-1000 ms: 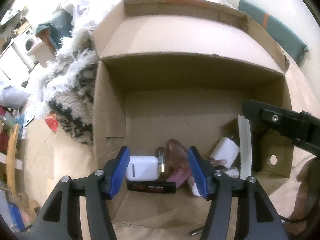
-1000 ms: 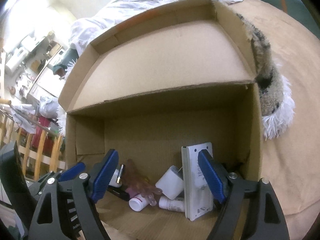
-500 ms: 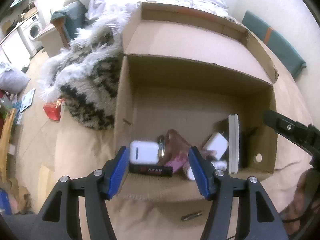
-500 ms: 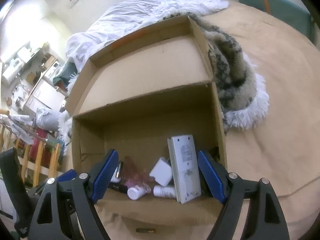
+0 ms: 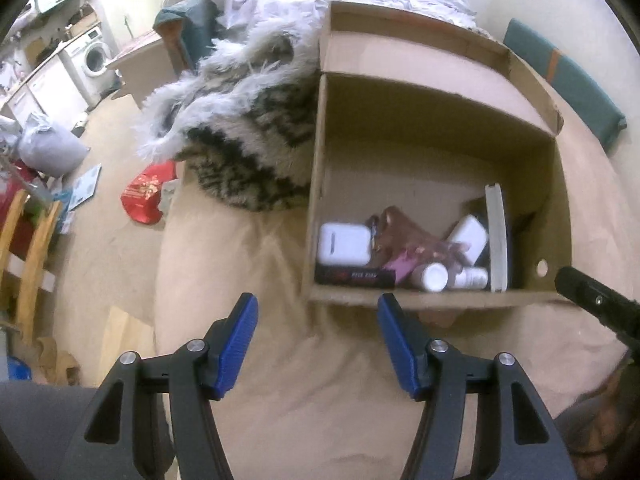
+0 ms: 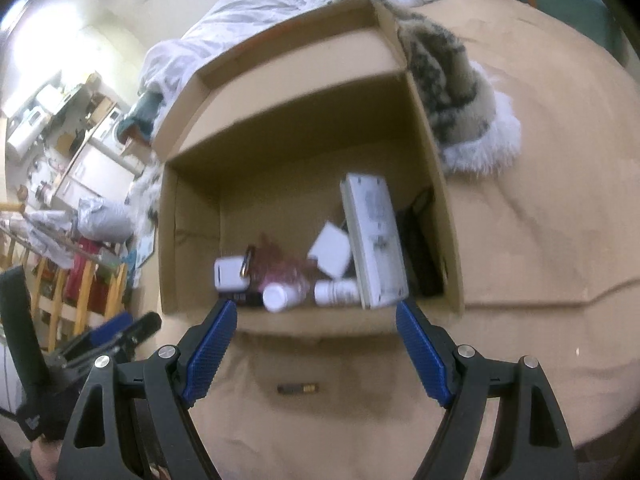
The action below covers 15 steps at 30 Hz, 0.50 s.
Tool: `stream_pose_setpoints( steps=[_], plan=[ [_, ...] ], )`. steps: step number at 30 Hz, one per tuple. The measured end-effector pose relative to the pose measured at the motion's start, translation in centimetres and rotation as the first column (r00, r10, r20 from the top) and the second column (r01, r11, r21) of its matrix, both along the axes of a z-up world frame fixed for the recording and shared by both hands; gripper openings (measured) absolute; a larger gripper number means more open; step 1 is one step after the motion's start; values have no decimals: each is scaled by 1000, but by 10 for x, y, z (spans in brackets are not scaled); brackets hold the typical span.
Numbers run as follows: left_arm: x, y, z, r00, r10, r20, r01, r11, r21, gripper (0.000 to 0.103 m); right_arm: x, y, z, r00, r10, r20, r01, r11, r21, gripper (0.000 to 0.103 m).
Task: Organize rigid objects
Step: 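Lift both open tools out of the box toward the items on the bedspread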
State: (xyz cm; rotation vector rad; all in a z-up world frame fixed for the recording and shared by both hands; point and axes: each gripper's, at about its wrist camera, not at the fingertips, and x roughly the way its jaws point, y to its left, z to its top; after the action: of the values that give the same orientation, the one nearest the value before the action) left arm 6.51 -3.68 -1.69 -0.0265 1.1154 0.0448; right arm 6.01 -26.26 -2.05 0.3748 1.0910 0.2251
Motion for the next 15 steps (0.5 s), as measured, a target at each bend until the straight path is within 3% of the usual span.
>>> stream_pose_setpoints(
  steps=[6,15],
  plan=[
    [-14,6,-12,999,18,-28,-18,1000,-15,59,-15,0,-13,999,1,-39,-1,1000,-14,87],
    [-9,19,-27,991,114,-66,-115,993,-26,59,-3,3,-32,995,-11,-104,10,1000,-11,87]
  ],
)
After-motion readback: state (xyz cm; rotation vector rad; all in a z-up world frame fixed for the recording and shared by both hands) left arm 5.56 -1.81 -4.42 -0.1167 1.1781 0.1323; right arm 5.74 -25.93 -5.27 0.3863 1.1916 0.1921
